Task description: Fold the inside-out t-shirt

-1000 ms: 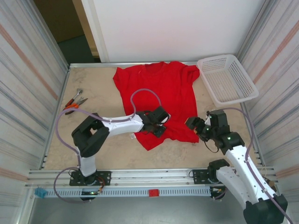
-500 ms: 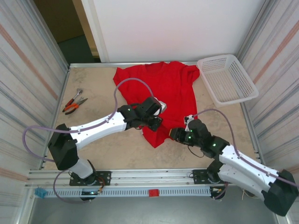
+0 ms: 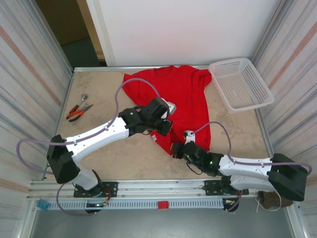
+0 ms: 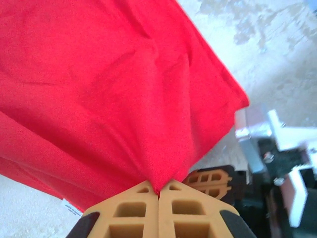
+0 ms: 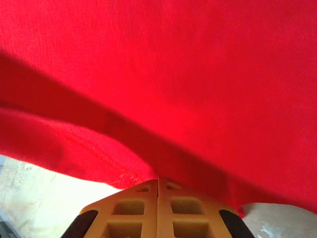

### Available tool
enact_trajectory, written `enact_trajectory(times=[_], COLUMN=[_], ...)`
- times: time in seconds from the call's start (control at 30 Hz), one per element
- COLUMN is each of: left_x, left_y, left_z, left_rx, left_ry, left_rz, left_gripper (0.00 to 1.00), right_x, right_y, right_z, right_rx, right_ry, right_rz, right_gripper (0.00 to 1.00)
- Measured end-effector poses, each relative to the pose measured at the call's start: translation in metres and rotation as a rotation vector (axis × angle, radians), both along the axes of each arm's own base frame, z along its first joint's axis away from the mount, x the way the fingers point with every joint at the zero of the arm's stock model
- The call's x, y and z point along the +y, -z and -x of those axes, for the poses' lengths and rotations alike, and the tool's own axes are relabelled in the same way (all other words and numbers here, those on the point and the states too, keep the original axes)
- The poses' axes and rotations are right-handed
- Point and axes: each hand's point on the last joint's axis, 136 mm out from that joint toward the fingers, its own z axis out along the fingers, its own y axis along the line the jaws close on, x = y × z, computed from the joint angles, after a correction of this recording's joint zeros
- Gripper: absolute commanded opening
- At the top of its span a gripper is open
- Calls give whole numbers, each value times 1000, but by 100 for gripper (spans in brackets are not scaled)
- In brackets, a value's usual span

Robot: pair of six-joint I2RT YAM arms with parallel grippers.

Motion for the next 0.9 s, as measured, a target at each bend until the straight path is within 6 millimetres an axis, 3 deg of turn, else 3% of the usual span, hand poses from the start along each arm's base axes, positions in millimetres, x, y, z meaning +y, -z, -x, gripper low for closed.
enact_trajectory(times=[0.17, 0.4, 0.5, 0.6, 0.9], left_x=[-6, -8, -8, -4, 13], left_y=[-20, -27, -30, -39, -58], left_z=[-2, 0, 1, 4, 19], left_rx=[-20, -17, -23, -45, -89], left_ry=[5, 20, 31, 43, 75], left_rz=[38, 55, 58, 71, 112], left_gripper=[0, 0, 0, 0, 0], right_x=[7, 15, 11, -2, -32], right_y=[4, 31, 33, 31, -5], right_z=[-1, -2, -11, -23, -45], right_rx=[-23, 18, 45, 53, 2], right_ry=[8, -18, -17, 8, 71], right_rz=[3, 46, 22, 9, -54], right_gripper=[0, 0, 0, 0, 0])
